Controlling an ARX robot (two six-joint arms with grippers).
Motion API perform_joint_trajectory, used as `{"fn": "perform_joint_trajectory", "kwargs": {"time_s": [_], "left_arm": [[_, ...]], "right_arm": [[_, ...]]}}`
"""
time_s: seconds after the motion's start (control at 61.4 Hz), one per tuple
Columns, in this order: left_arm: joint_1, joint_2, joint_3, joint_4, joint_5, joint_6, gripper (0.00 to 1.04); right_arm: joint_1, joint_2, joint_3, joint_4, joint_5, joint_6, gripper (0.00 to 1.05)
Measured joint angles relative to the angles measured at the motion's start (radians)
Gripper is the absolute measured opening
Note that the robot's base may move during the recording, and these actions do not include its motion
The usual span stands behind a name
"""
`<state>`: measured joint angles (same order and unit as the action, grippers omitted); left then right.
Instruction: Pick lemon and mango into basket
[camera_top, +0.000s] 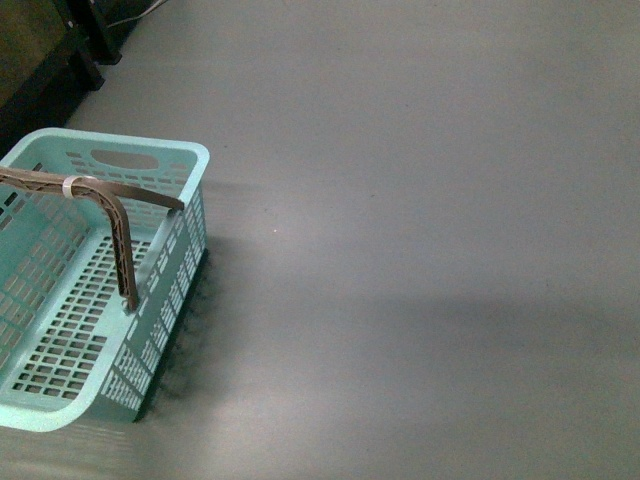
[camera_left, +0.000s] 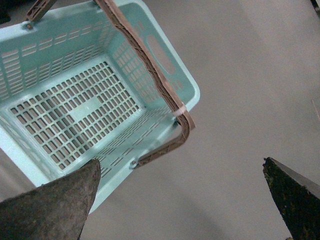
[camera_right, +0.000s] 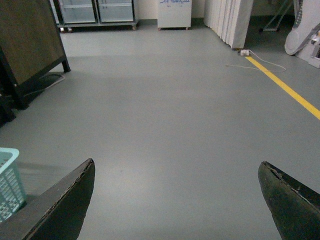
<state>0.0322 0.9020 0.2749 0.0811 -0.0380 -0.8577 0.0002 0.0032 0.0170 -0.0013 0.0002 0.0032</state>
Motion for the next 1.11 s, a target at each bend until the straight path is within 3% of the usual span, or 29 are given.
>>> {"fn": "perform_joint_trajectory", "kwargs": {"time_s": [0.179, 0.391, 0.651, 1.009, 1.107], "left_arm": [[0.062, 0.433, 0.107, 0.289, 0.027, -0.128, 0.98], [0.090, 0.788, 0.261, 0.446, 0.038, -0.216, 0.98], [0.089, 1.086, 0.452, 0.508, 0.039, -0.306, 0.98], [0.088, 1.260, 0.650, 0.506, 0.034, -0.352, 0.98], [0.079, 1.291, 0.675, 0.493, 0.021, -0.360, 0.83]], "right_arm": [[0.000, 0.000, 0.000, 0.000, 0.000, 0.000, 0.96], [0.000, 0.000, 0.000, 0.000, 0.000, 0.000, 0.96], [0.000, 0.000, 0.000, 0.000, 0.000, 0.000, 0.96], [0.000, 0.000, 0.000, 0.000, 0.000, 0.000, 0.96], [0.000, 0.000, 0.000, 0.000, 0.000, 0.000, 0.96]]}}
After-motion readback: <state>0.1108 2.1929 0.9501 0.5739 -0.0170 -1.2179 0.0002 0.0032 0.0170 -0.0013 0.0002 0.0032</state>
